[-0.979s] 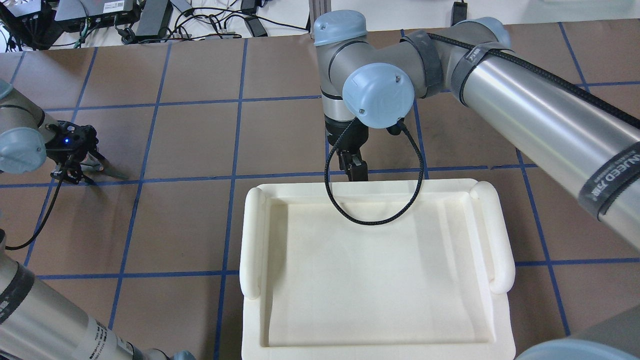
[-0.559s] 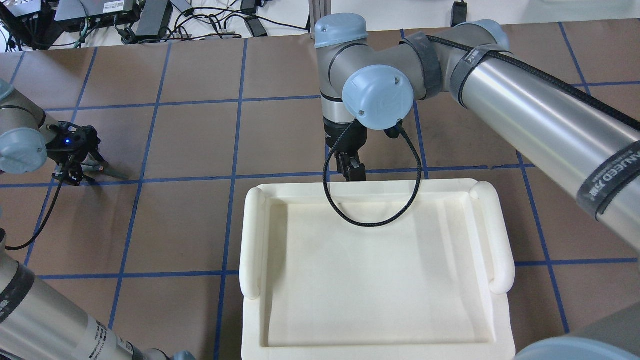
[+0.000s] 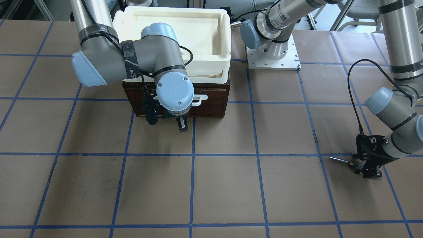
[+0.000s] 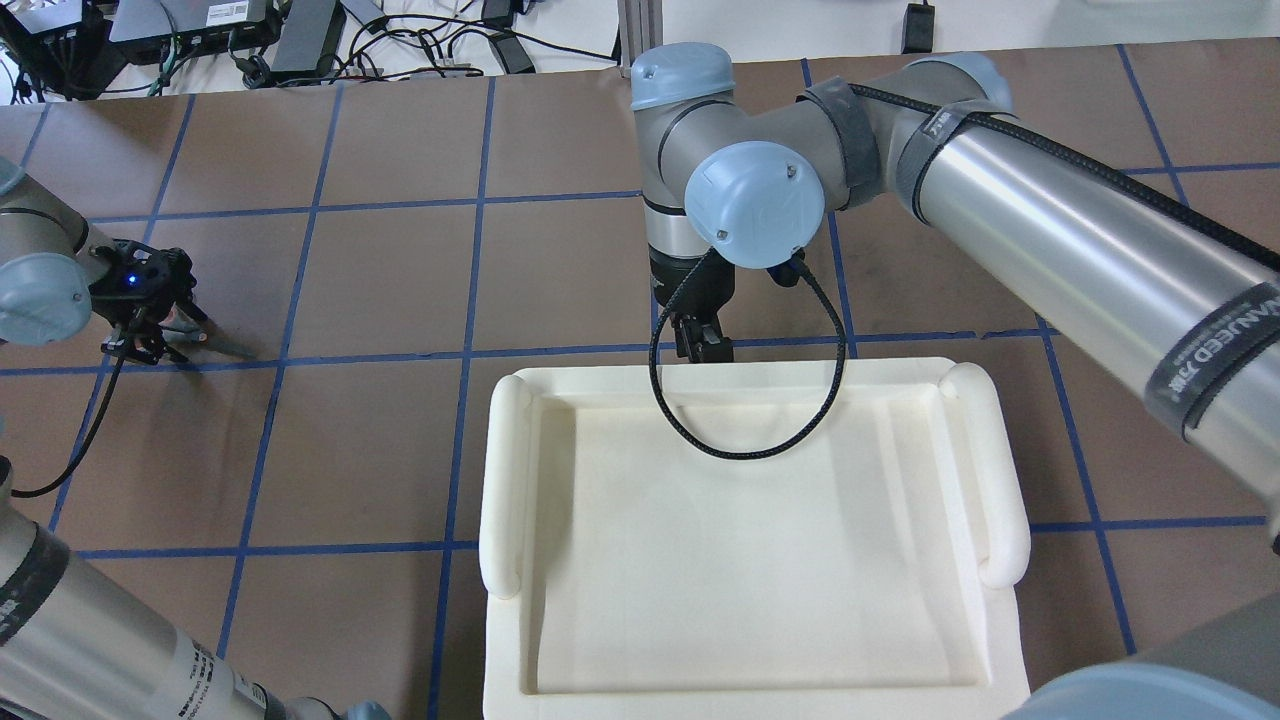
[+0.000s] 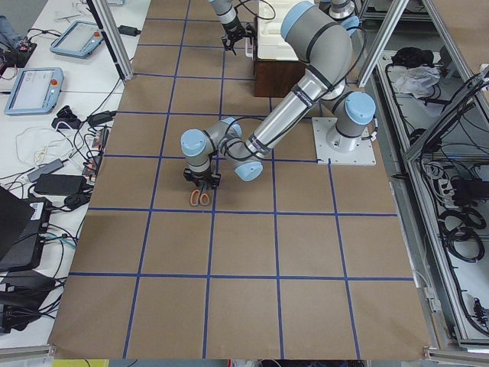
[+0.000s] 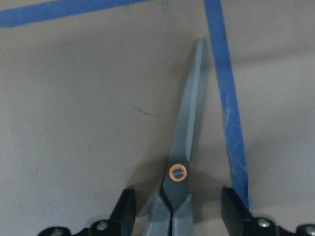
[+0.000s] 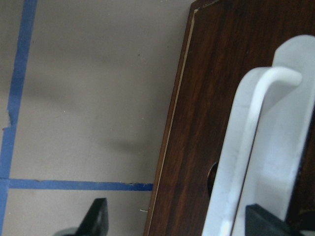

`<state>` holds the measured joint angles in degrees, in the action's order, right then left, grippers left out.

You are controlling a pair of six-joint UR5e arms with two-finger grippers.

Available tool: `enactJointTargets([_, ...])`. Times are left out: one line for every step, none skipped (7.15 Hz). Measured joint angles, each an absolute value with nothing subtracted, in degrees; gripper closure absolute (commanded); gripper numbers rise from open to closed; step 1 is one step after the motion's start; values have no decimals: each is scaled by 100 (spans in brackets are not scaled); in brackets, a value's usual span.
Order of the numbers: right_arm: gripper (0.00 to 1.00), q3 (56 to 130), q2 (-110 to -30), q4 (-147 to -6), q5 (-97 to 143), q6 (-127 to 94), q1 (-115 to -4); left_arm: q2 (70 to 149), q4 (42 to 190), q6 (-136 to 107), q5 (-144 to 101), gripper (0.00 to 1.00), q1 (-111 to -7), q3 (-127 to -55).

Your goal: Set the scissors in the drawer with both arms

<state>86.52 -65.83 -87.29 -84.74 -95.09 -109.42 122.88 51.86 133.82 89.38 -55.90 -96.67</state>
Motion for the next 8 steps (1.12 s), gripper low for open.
enactJointTargets([0, 8663, -6578, -8746, -8478, -9504, -10942, 12288, 5185, 13378, 8938, 32, -5590, -9663])
enactJointTargets([0, 8672, -6582, -8749, -8478, -9502, -10940, 12287, 5186, 13378, 8938, 32, -5590, -9660])
enactJointTargets([0, 8674, -6601, -8740, -8478, -9503, -10939, 12281, 5185, 13375, 8938, 34, -5590, -9657])
enactJointTargets([0, 8669, -6622, -8728, -8479, -9509, -10936, 12275, 5184, 13371, 8938, 42, -5587, -9653])
enactJointTargets([0, 8651, -6630, -8722, -8479, -9514, -10934, 12273, 5180, 13369, 8939, 46, -5584, -9652])
enactJointTargets([0, 8625, -6641, -8720, -8475, -9517, -10934, 12270, 5178, 13370, 8939, 55, -5583, -9651])
enactJointTargets([0, 8610, -6653, -8719, -8474, -9518, -10934, 12270, 5177, 13374, 8938, 65, -5582, -9650])
enactJointTargets([0, 8604, -6661, -8719, -8473, -9518, -10934, 12266, 5175, 13378, 8938, 70, -5581, -9650])
